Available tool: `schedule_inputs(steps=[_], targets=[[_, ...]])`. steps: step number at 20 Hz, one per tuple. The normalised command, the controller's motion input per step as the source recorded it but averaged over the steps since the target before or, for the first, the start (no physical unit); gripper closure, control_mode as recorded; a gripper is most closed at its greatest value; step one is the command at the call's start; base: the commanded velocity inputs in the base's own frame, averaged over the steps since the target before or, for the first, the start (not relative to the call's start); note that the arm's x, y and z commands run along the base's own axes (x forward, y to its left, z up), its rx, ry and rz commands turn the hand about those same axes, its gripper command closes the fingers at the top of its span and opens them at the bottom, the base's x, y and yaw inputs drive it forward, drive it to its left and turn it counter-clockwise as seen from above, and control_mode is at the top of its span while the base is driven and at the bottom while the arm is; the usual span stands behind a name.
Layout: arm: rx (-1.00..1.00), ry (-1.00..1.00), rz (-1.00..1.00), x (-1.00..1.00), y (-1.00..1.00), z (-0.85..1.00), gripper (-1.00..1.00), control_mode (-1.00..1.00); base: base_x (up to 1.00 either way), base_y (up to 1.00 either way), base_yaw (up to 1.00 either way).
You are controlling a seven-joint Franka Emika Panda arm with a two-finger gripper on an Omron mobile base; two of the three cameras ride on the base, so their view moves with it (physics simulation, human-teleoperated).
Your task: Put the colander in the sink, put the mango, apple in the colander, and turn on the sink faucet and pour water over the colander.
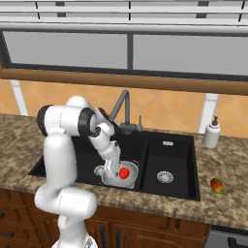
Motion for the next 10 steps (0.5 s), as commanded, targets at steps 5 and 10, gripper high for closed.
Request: schedule_inputs(steps=[5,10], targets=[[-0.27,0.0,0.05,-0.16,0.88,0.94,-1.0,-1.0,0.0,0.0,0.0],[-0.32,0.0,0.09,-0.12,0.66,1.0,-1.0,-1.0,0.0,0.0,0.0]])
